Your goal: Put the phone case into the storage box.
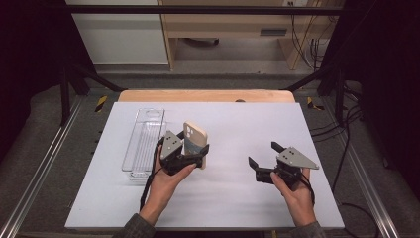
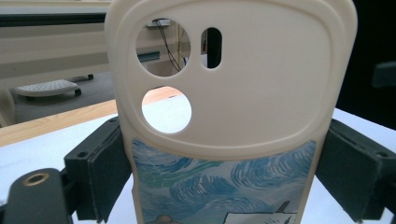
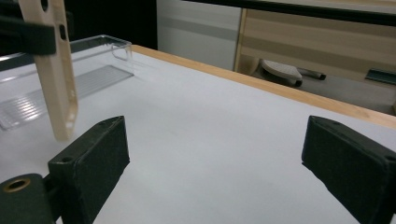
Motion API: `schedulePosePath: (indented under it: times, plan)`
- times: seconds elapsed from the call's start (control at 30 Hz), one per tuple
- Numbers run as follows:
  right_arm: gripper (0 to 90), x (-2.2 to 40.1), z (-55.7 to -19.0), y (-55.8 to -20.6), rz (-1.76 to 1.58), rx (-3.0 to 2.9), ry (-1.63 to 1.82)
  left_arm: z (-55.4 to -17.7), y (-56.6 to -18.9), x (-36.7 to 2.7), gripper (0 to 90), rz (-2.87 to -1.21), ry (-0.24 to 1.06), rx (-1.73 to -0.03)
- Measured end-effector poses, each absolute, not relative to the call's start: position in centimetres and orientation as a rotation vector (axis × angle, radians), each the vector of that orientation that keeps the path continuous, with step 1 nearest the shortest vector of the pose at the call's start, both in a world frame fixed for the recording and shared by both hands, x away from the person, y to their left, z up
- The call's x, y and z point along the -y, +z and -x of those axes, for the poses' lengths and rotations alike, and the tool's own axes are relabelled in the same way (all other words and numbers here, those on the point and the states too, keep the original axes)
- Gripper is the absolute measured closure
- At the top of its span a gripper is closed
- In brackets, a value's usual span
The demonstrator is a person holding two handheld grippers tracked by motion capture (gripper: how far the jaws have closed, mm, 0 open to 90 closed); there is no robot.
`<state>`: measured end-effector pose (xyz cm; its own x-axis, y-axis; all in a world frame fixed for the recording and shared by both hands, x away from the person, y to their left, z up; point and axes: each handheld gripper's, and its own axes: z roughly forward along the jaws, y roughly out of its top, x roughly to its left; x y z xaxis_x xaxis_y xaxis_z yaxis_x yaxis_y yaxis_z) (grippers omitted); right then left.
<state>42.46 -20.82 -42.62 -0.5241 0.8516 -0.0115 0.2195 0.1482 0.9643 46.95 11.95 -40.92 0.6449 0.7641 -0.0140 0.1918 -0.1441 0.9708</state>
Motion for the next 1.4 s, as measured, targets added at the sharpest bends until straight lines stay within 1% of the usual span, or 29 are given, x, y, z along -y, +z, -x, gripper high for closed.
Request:
schedulePosePath:
  times: [0.23, 0.37, 0.47, 0.63, 0.97, 1.4]
  plan:
    - [8.3, 22.6, -41.6, -44.3, -1.095, -1.792, 1.376, -47.7, -39.2, -12.6, 10.8, -1.686, 0.647, -0.787]
    - [6.6, 22.9, -41.1, -45.4, -1.119, -1.780, 1.379, -48.4, -38.0, -13.5, 10.8, -1.672, 0.679, -0.794]
    - [3.7, 23.1, -40.9, -46.0, -1.132, -1.755, 1.385, -49.0, -37.1, -14.2, 10.8, -1.666, 0.707, -0.803]
    - [3.1, 23.6, -40.7, -46.9, -1.148, -1.715, 1.404, -49.7, -35.7, -15.2, 10.8, -1.651, 0.748, -0.814]
    - [2.8, 24.0, -40.3, -47.4, -1.141, -1.710, 1.404, -50.7, -34.4, -17.5, 10.7, -1.639, 0.810, -0.853]
    - [2.8, 23.7, -40.1, -47.5, -1.109, -1.726, 1.398, -52.1, -33.5, -21.6, 10.7, -1.566, 0.890, -0.941]
